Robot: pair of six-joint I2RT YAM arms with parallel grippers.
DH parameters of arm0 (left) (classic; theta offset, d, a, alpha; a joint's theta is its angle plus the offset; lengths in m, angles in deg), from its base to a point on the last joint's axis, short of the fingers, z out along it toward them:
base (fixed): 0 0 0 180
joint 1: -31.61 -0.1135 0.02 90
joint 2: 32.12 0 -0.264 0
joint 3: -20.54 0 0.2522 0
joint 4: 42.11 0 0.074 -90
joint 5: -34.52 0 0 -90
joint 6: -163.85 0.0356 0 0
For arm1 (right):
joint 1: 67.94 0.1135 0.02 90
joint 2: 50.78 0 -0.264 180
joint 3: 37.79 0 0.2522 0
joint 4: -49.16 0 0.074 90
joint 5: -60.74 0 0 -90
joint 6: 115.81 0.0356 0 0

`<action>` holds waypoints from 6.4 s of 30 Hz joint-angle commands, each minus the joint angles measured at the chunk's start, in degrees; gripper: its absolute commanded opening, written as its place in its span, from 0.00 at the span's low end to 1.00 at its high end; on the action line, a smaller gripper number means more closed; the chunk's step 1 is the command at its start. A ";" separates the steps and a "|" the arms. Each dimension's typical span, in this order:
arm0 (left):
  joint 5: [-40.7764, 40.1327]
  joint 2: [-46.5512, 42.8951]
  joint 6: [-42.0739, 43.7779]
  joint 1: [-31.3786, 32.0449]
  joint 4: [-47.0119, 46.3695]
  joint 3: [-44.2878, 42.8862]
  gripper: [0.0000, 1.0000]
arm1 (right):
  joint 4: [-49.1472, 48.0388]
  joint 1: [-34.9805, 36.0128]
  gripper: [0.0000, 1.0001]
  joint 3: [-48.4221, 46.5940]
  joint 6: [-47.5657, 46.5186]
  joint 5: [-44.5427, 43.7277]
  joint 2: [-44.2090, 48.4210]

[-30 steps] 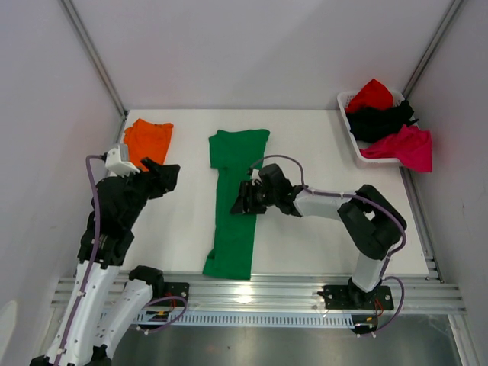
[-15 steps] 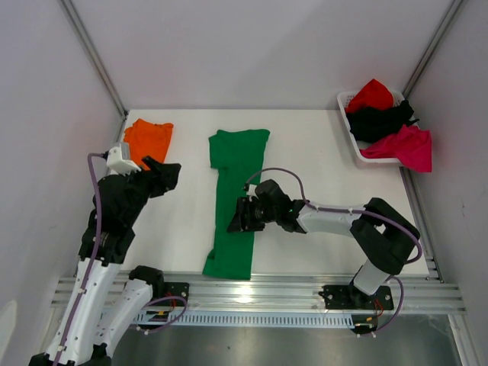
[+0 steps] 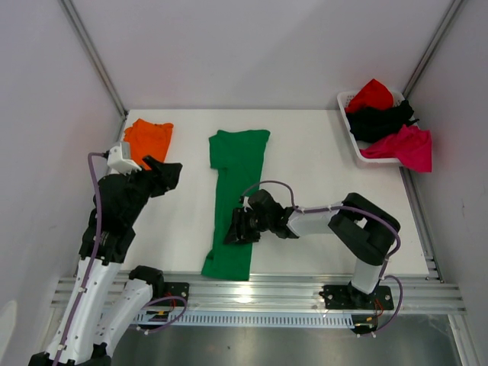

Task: Fold and stack the t-shirts
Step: Fold the tshirt

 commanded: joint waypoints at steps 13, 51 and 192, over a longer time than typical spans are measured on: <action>-0.75 -1.21 0.01 -0.43 -1.10 -0.82 0.70 | 9.62 0.34 0.56 -0.75 -1.88 -3.18 3.59; 17.42 1.18 -4.81 -0.43 -4.44 9.00 0.68 | -5.48 -4.93 0.67 13.91 0.13 -2.31 24.68; 20.96 -24.23 -11.94 1.24 14.28 23.88 0.67 | -6.72 9.04 0.64 30.02 9.01 -8.46 24.08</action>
